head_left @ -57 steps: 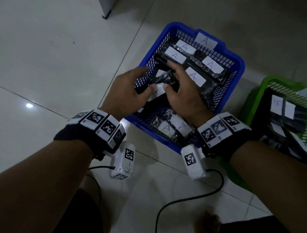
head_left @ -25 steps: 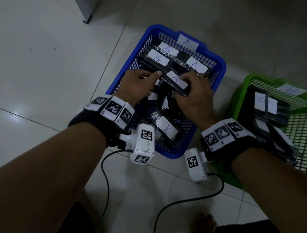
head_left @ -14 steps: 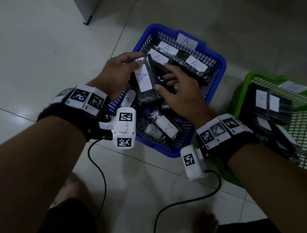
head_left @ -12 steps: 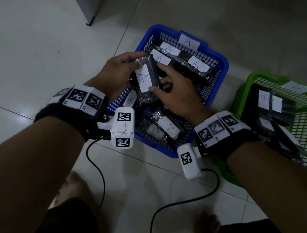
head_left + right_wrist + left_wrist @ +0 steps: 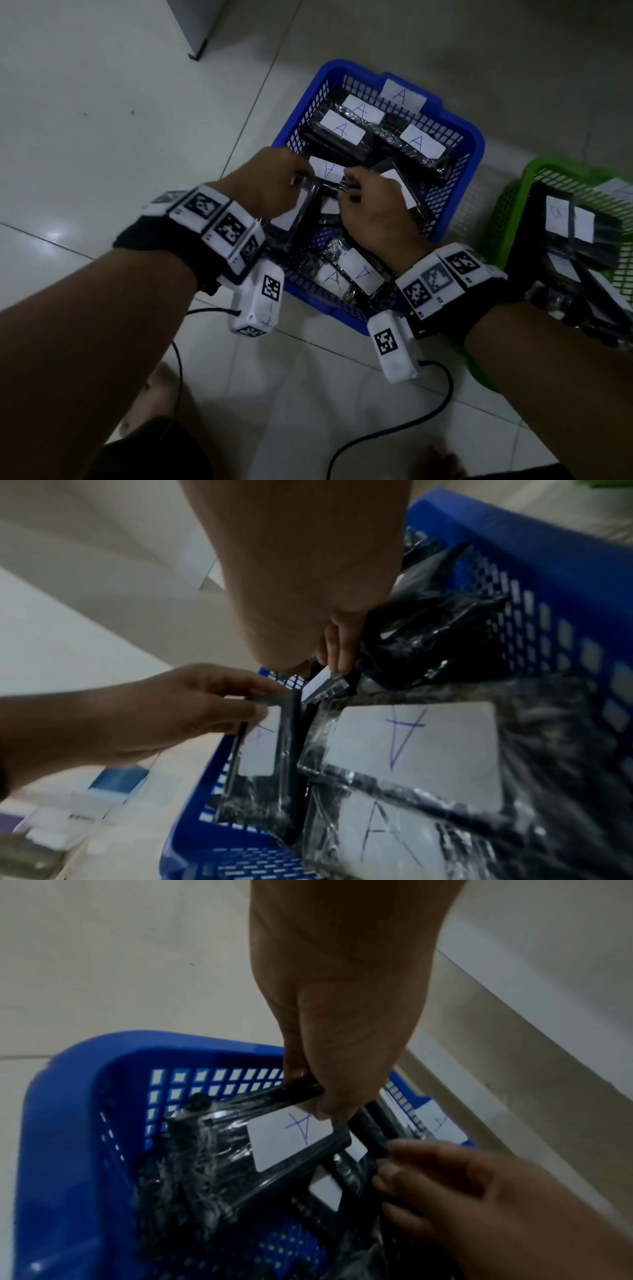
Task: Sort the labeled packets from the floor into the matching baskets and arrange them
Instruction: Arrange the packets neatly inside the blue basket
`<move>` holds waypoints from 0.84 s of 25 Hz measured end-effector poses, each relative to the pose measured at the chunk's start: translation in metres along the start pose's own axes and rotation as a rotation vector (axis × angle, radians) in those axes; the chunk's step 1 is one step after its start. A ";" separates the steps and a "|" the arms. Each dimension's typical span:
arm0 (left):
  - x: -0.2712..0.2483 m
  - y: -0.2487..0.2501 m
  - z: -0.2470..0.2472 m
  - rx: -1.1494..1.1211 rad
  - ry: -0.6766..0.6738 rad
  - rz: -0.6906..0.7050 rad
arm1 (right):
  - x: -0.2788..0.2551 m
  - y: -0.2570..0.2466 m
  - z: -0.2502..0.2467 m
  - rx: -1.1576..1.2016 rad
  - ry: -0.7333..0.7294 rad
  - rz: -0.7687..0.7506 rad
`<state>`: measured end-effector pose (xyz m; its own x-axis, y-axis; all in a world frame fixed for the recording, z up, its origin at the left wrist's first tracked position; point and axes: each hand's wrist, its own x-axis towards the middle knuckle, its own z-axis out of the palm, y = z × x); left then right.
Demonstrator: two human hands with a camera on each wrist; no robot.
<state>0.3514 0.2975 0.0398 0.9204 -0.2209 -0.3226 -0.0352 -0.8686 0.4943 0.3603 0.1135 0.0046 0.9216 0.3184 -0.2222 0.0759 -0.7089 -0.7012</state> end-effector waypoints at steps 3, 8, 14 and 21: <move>-0.002 0.004 0.012 0.081 -0.090 -0.030 | 0.004 -0.008 0.006 -0.193 -0.087 -0.054; -0.015 0.002 0.027 0.093 0.063 0.022 | -0.002 -0.004 -0.003 -0.384 0.354 -0.248; 0.005 -0.003 0.028 0.085 -0.011 -0.097 | -0.004 0.022 -0.020 -0.338 0.254 0.064; 0.001 -0.003 0.029 -0.094 0.179 -0.042 | 0.000 0.030 -0.024 -0.033 0.228 0.039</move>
<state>0.3406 0.2870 0.0144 0.9751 -0.0960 -0.2000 0.0332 -0.8281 0.5595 0.3720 0.0775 0.0000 0.9859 0.1425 -0.0877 0.0472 -0.7397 -0.6713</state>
